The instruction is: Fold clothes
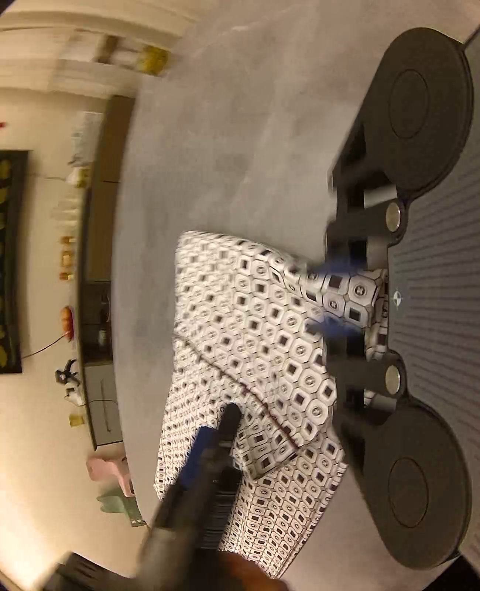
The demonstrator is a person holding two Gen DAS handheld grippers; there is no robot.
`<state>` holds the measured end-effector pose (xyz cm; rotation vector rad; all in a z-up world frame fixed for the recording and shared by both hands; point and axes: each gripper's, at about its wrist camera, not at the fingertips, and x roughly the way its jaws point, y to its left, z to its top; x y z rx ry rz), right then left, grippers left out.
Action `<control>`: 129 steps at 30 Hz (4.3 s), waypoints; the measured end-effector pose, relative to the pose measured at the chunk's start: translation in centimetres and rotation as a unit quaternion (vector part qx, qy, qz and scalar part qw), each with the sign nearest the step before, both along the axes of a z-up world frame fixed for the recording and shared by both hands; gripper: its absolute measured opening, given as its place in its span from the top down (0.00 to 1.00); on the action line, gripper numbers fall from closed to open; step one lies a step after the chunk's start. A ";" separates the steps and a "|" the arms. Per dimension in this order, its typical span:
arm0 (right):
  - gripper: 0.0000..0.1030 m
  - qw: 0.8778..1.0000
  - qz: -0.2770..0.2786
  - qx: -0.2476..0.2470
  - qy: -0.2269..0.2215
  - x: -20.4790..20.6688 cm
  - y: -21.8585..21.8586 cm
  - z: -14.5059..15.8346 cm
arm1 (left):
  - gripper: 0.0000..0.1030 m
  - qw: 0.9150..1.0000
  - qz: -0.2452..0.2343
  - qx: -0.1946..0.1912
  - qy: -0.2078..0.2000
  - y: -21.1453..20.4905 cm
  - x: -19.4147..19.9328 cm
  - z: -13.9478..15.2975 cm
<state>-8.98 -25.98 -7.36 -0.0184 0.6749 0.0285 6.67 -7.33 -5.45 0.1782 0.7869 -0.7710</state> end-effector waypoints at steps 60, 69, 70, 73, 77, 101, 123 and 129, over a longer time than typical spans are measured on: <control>0.50 0.982 0.188 -0.002 -0.002 0.0 17.1 0.7 | 0.81 0.987 0.113 -0.087 0.077 14.3 6.2 -3.0; 0.48 0.984 0.176 0.018 0.020 0.9 15.6 0.6 | 0.76 0.986 0.121 -0.068 0.096 18.3 6.9 -3.4; 0.46 0.983 0.178 0.027 0.022 1.0 15.6 0.6 | 0.73 0.987 0.114 -0.070 0.091 18.6 6.4 -3.0; 0.46 0.983 0.169 0.075 0.014 1.3 14.7 1.2 | 0.60 0.991 0.097 -0.059 0.075 18.8 5.1 -2.5; 0.48 0.986 0.144 0.079 0.016 2.1 14.4 1.0 | 0.66 0.995 0.090 0.014 0.047 17.5 4.0 -3.9; 0.96 0.996 0.027 -0.062 0.051 7.2 5.4 0.1 | 0.64 0.999 -0.024 0.003 0.027 8.0 0.1 -4.6; 0.54 0.997 0.075 -0.005 0.019 8.3 10.8 -5.3 | 0.20 0.913 0.409 -0.006 -0.012 35.4 -6.0 2.8; 0.21 0.992 0.126 -0.002 -0.017 9.8 14.5 -5.3 | 0.18 0.844 0.527 -0.074 0.067 43.3 -8.5 1.1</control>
